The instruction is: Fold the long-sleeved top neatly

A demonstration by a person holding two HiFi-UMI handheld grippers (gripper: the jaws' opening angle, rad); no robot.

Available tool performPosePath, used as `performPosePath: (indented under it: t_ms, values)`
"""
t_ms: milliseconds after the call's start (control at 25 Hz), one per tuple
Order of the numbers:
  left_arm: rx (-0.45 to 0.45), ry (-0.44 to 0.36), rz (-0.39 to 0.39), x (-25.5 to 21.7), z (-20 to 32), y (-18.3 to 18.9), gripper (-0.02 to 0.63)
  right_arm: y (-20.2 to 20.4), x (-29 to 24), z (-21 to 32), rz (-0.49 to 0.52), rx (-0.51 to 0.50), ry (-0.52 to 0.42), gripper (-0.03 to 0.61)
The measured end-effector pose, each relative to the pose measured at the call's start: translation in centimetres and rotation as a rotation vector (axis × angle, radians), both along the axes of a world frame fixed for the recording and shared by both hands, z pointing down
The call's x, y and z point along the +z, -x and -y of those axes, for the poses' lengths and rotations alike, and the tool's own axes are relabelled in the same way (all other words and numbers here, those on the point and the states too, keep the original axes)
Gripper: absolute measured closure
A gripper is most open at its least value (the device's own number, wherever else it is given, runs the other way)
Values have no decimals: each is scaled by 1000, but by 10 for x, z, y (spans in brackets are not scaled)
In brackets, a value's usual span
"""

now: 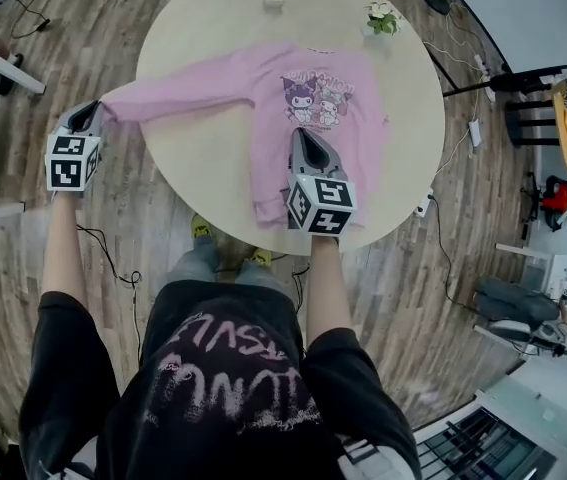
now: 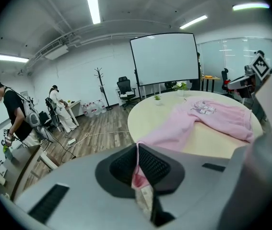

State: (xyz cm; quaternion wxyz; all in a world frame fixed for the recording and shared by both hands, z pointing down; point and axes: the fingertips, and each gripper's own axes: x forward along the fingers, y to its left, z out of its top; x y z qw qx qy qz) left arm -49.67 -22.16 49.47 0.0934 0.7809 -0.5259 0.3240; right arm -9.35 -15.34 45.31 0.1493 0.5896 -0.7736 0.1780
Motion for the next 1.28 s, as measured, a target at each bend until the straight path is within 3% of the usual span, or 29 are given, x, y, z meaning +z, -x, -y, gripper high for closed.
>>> performPosePath:
  t_ms: [240,480,600,840,1040,1280]
  values:
    - [37,29,10,-7,38,5,591,-16,-1,11,-15,34,6,572]
    - [-12,17,85,-18,74,25,591,-52,2,19,-11,68,4,572]
    - [-21,15,127,-25,84,12,591,-79,10,27,1,68,8,572]
    - [-22,-22,145,-58,93,-65,591,-131,16,37,44,51,14,572]
    - [21,-44,132,-72,116,-159,591,-183,27,55,78,53,27,572]
    - [140,-72,166,-78,143,-287,591,-248,34,60,105,80,36,572]
